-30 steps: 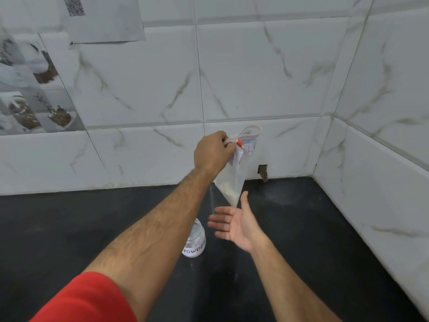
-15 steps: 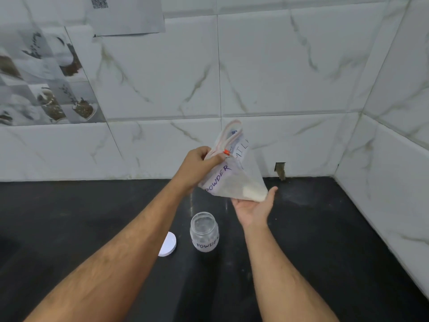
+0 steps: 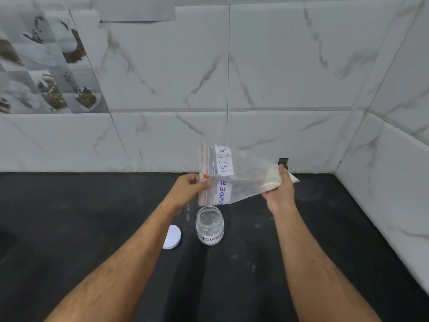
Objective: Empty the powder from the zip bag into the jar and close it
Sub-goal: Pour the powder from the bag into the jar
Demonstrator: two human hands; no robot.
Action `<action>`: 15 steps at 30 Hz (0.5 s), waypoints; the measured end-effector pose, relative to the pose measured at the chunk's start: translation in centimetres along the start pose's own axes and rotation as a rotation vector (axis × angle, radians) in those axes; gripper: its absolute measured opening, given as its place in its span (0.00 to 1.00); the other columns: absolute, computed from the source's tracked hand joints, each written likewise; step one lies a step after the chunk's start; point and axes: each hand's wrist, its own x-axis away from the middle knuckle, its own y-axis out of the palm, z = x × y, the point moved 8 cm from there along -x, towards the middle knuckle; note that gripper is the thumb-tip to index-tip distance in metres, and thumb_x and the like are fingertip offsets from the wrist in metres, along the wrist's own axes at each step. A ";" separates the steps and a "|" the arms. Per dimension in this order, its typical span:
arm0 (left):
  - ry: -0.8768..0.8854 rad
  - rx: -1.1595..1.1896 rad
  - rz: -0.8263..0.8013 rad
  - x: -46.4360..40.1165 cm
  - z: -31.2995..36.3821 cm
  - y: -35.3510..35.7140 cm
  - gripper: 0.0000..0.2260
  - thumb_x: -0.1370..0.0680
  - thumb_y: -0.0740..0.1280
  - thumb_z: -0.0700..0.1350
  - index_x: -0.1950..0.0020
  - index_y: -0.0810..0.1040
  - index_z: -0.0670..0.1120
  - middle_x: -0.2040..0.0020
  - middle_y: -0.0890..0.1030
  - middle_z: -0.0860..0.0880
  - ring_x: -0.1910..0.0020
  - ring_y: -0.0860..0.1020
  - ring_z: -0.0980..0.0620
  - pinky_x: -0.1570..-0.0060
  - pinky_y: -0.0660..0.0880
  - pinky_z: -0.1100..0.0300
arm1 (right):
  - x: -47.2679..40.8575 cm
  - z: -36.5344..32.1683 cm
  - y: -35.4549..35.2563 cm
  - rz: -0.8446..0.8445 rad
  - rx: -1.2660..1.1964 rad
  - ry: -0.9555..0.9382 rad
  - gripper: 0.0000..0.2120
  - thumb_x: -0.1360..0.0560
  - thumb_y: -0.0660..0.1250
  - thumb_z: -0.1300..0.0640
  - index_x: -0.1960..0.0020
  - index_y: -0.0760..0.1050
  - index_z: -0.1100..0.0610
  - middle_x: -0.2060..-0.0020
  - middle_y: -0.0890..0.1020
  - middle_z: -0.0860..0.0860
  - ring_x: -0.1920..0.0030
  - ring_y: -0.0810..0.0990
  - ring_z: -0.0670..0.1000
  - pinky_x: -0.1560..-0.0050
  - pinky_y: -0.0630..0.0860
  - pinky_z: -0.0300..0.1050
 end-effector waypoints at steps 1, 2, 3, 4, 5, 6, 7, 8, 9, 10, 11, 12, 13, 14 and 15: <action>-0.021 -0.024 -0.017 0.0 -0.6 0.1 0.09 0.25 0.74 0.44 0.55 0.80 0.38 0.61 0.83 0.49 0.67 0.78 0.63 0.62 0.73 0.70 | 0.0 -0.3 -0.1 0.004 0.032 -0.013 0.19 0.24 0.69 0.48 0.36 0.76 0.55 0.42 0.84 0.56 0.42 0.83 0.57 0.46 0.80 0.54; -0.033 -0.055 -0.019 -0.1 -1.2 0.1 0.09 0.25 0.75 0.43 0.57 0.79 0.39 0.63 0.82 0.50 0.69 0.76 0.63 0.65 0.71 0.70 | 0.1 -0.5 -0.2 0.005 0.062 -0.024 0.21 0.24 0.69 0.48 0.35 0.76 0.56 0.42 0.84 0.55 0.42 0.83 0.57 0.46 0.80 0.54; -0.044 -0.079 -0.015 -0.2 -1.9 0.1 0.09 0.26 0.75 0.43 0.58 0.78 0.38 0.63 0.81 0.48 0.69 0.76 0.62 0.63 0.72 0.69 | 0.1 -0.7 -0.2 0.003 0.088 -0.033 0.22 0.24 0.69 0.47 0.34 0.76 0.57 0.42 0.84 0.55 0.42 0.83 0.57 0.46 0.80 0.54; -0.056 -0.096 -0.017 -0.3 -2.5 0.1 0.10 0.26 0.75 0.42 0.58 0.78 0.36 0.61 0.82 0.46 0.66 0.77 0.59 0.60 0.74 0.66 | 0.2 -0.8 -0.2 -0.001 0.101 -0.041 0.21 0.23 0.68 0.47 0.34 0.76 0.58 0.42 0.84 0.55 0.42 0.83 0.57 0.47 0.80 0.53; -0.064 -0.108 -0.022 -0.3 -3.1 0.2 0.11 0.26 0.75 0.41 0.57 0.79 0.34 0.60 0.83 0.44 0.64 0.78 0.56 0.57 0.76 0.62 | 0.2 -0.8 -0.2 -0.003 0.106 -0.049 0.20 0.23 0.68 0.48 0.35 0.76 0.58 0.43 0.84 0.55 0.43 0.83 0.56 0.48 0.81 0.52; -0.069 -0.124 -0.026 -0.3 -3.5 0.3 0.12 0.27 0.76 0.40 0.57 0.78 0.33 0.60 0.83 0.43 0.63 0.79 0.55 0.56 0.77 0.60 | 0.3 -0.9 -0.1 -0.001 0.102 -0.055 0.19 0.23 0.68 0.49 0.37 0.77 0.58 0.44 0.84 0.55 0.43 0.83 0.56 0.49 0.81 0.51; -0.072 -0.147 -0.022 -0.3 -3.9 0.3 0.12 0.27 0.76 0.40 0.58 0.78 0.33 0.62 0.82 0.43 0.64 0.79 0.54 0.58 0.76 0.60 | 0.3 -0.9 0.0 0.004 0.099 -0.062 0.17 0.22 0.68 0.50 0.38 0.77 0.58 0.45 0.84 0.55 0.44 0.84 0.55 0.51 0.81 0.50; -0.067 -0.179 -0.011 -0.2 -4.1 0.3 0.11 0.28 0.76 0.41 0.60 0.77 0.35 0.65 0.81 0.44 0.66 0.77 0.54 0.60 0.75 0.61 | 0.4 -1.0 0.1 0.005 0.097 -0.069 0.15 0.22 0.68 0.51 0.39 0.77 0.57 0.47 0.84 0.54 0.45 0.84 0.55 0.52 0.81 0.49; -0.058 -0.209 0.002 -0.2 -4.4 0.3 0.11 0.28 0.77 0.42 0.63 0.77 0.39 0.66 0.79 0.46 0.68 0.74 0.54 0.62 0.74 0.60 | 0.5 -1.0 0.3 0.002 0.098 -0.078 0.13 0.22 0.68 0.52 0.40 0.77 0.56 0.48 0.84 0.54 0.47 0.84 0.54 0.53 0.81 0.48; -0.050 -0.237 0.017 -0.2 -4.5 0.2 0.12 0.28 0.77 0.42 0.65 0.76 0.41 0.67 0.77 0.46 0.68 0.73 0.53 0.64 0.73 0.60 | 0.6 -1.1 0.5 -0.001 0.101 -0.087 0.11 0.22 0.68 0.53 0.41 0.77 0.56 0.49 0.84 0.53 0.48 0.84 0.53 0.53 0.81 0.48; -0.043 -0.256 0.032 -0.1 -4.7 0.2 0.13 0.29 0.77 0.43 0.66 0.75 0.42 0.67 0.77 0.46 0.68 0.72 0.53 0.64 0.73 0.59 | 0.6 -1.1 0.7 -0.007 0.105 -0.097 0.09 0.21 0.67 0.54 0.43 0.77 0.55 0.50 0.84 0.53 0.49 0.84 0.53 0.52 0.81 0.48; -0.039 -0.268 0.051 0.0 -4.8 0.1 0.13 0.29 0.77 0.43 0.66 0.75 0.42 0.67 0.78 0.46 0.68 0.73 0.53 0.64 0.73 0.59 | 0.7 -1.1 1.0 -0.014 0.110 -0.107 0.08 0.21 0.67 0.54 0.43 0.77 0.55 0.50 0.84 0.52 0.50 0.84 0.52 0.51 0.81 0.49; -0.038 -0.277 0.072 0.0 -5.0 -0.1 0.12 0.29 0.77 0.43 0.65 0.76 0.41 0.67 0.78 0.46 0.68 0.73 0.53 0.64 0.74 0.59 | 0.8 -1.2 1.2 -0.022 0.119 -0.115 0.08 0.21 0.67 0.54 0.44 0.77 0.55 0.51 0.84 0.52 0.51 0.84 0.52 0.49 0.81 0.49; -0.037 -0.282 0.091 0.1 -5.1 -0.2 0.12 0.29 0.77 0.43 0.65 0.76 0.40 0.67 0.79 0.46 0.68 0.73 0.53 0.63 0.74 0.58 | 1.0 -1.3 1.6 -0.030 0.131 -0.123 0.07 0.21 0.68 0.54 0.45 0.77 0.55 0.52 0.84 0.52 0.52 0.84 0.52 0.48 0.80 0.49; -0.036 -0.285 0.107 0.2 -5.3 -0.3 0.12 0.29 0.77 0.43 0.65 0.77 0.39 0.67 0.79 0.46 0.68 0.73 0.53 0.63 0.74 0.57 | 1.1 -1.3 2.0 -0.040 0.144 -0.134 0.07 0.21 0.68 0.55 0.45 0.77 0.56 0.53 0.84 0.52 0.53 0.84 0.51 0.48 0.80 0.49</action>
